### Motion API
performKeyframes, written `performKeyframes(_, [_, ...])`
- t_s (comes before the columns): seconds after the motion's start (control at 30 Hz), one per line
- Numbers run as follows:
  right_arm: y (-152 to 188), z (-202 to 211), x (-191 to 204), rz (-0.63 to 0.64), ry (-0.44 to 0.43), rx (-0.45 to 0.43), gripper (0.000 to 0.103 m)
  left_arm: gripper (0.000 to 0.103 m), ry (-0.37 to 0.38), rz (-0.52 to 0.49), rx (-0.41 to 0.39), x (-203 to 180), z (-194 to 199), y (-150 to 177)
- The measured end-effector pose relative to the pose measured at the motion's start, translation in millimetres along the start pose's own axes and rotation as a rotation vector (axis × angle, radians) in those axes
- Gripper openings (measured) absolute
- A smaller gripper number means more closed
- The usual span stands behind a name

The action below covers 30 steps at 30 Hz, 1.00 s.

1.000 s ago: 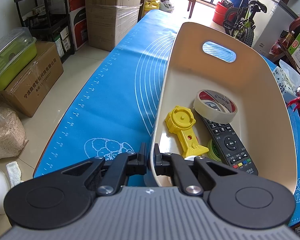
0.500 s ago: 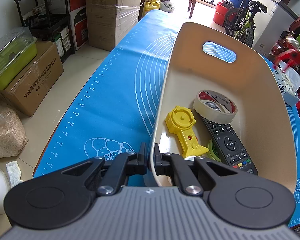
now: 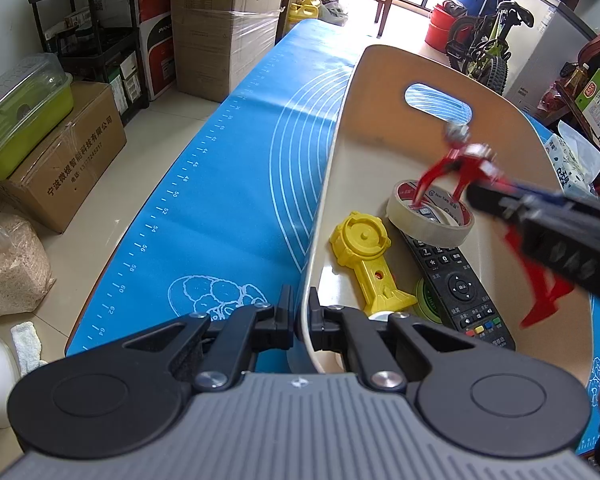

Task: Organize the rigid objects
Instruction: 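Carry the action figure into the basket and release it, then move the right gripper to the white charger block and grasp it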

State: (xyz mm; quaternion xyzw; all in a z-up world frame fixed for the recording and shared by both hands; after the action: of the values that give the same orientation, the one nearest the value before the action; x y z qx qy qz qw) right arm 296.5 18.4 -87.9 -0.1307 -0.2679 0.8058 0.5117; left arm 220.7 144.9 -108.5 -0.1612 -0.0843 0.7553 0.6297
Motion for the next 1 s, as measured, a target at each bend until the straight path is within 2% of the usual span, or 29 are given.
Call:
performKeyframes(0.1, [10, -15, 4, 0.000, 0.003, 0.070, 0.038, 0.007, 0.002, 0.000, 0.000, 0, 0, 0])
performKeyframes(0.2, [10, -15, 3, -0.006, 0.011, 0.068, 0.038, 0.007, -0.004, -0.002, -0.001, -1, 0, 0])
performKeyframes(0.3, [12, -19, 3, -0.015, 0.012, 0.105, 0.038, 0.007, 0.004, 0.002, -0.002, -1, 0, 0])
performKeyframes(0.4, [12, -10, -1, -0.032, 0.001, 0.070, 0.056, 0.007, 0.002, 0.002, -0.001, -1, -1, 1])
performKeyframes(0.43, [12, -6, -3, -0.039, 0.002, 0.059, 0.059, 0.007, 0.003, 0.004, -0.001, 0, -1, 0])
performKeyframes(0.77, [-4, 55, -43, -0.136, 0.000, -0.098, 0.070, 0.007, 0.004, 0.005, -0.001, 0, 0, 0])
performKeyframes(0.83, [-5, 67, -57, -0.158, 0.026, -0.123, 0.076, 0.007, 0.005, 0.005, -0.001, 0, -1, 0])
performKeyframes(1.0, [6, 81, -98, -0.212, 0.110, -0.143, 0.081, 0.007, 0.006, 0.006, 0.000, 0, 0, 0])
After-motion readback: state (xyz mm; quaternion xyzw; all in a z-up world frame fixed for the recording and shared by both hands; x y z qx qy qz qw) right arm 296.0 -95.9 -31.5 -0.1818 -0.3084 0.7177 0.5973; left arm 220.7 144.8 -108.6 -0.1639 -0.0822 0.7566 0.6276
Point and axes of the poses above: each gripper's, at about its wrist camera, not at the fingertips, and z roughly against the way its jaws point, x to its left, y to its underside, the point moved 7 cm from there along -z, roughly the way its jaws point, and after that the axes turned 12 degrees about x, right-handed, at the moved point
